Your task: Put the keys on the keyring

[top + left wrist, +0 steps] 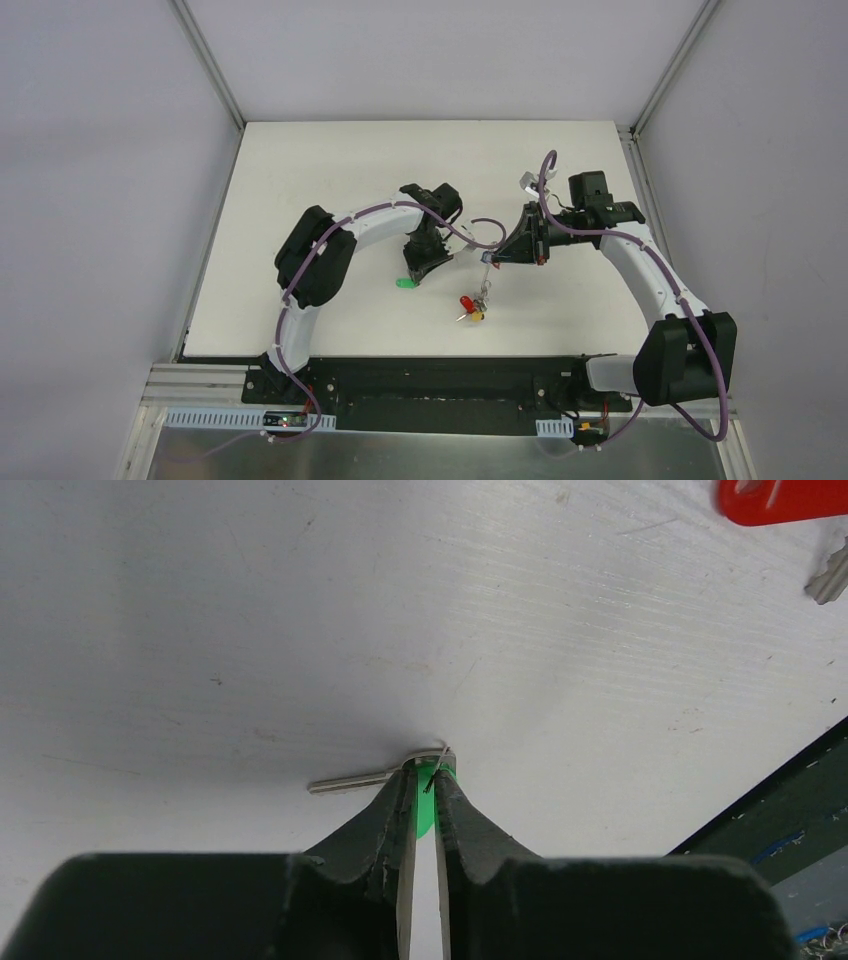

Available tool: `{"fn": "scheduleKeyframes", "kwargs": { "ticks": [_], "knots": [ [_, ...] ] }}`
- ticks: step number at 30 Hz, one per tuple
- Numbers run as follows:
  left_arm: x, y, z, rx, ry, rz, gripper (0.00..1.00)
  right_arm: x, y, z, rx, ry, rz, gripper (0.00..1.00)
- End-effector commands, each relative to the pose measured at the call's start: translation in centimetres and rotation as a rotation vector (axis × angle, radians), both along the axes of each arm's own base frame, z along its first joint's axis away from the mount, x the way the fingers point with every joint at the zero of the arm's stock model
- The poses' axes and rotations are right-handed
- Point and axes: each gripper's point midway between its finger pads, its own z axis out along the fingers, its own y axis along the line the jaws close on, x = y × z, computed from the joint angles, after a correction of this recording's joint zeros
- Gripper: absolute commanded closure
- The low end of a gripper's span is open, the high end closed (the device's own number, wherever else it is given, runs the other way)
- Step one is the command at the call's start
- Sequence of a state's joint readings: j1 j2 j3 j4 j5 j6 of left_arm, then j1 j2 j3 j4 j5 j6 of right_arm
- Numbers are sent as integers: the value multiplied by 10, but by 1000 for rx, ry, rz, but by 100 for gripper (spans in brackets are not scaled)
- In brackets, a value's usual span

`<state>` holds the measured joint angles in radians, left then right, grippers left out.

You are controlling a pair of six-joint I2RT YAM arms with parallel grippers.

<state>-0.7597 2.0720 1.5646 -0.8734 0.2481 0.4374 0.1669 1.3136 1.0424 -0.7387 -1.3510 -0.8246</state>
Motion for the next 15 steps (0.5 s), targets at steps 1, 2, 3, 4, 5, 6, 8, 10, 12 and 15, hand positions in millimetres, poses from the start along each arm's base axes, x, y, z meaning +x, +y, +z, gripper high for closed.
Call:
{"fn": "scheduleKeyframes", "kwargs": {
  "ticks": [1, 2, 3, 4, 5, 6, 8, 10, 12, 15],
  "knots": [
    [-4, -1, 7, 10, 12, 1, 87, -5, 1, 15, 69, -45, 28, 100],
    [-4, -1, 7, 6, 15, -2, 87, -5, 1, 15, 69, -43, 27, 100],
    [-4, -2, 8, 4, 14, -2, 87, -5, 1, 15, 69, -40, 28, 100],
    [-4, -2, 8, 1, 14, -3, 87, -5, 1, 15, 69, -39, 28, 100],
    [-5, -2, 9, -1, 16, -3, 87, -5, 1, 14, 69, -37, 28, 100],
    [-5, -3, 10, -5, 17, -5, 87, -5, 1, 14, 69, -34, 28, 100],
    [-6, -5, 11, -13, 26, -6, 87, -5, 1, 14, 68, -34, 27, 100],
    [-7, -6, 11, -20, 34, -7, 87, -5, 1, 14, 68, -35, 27, 100],
    [-8, -7, 10, -19, 40, -11, 87, -5, 1, 15, 68, -35, 27, 100],
    [-9, -8, 10, -22, 51, -11, 87, -5, 1, 14, 65, -34, 26, 100]
  ]
}}
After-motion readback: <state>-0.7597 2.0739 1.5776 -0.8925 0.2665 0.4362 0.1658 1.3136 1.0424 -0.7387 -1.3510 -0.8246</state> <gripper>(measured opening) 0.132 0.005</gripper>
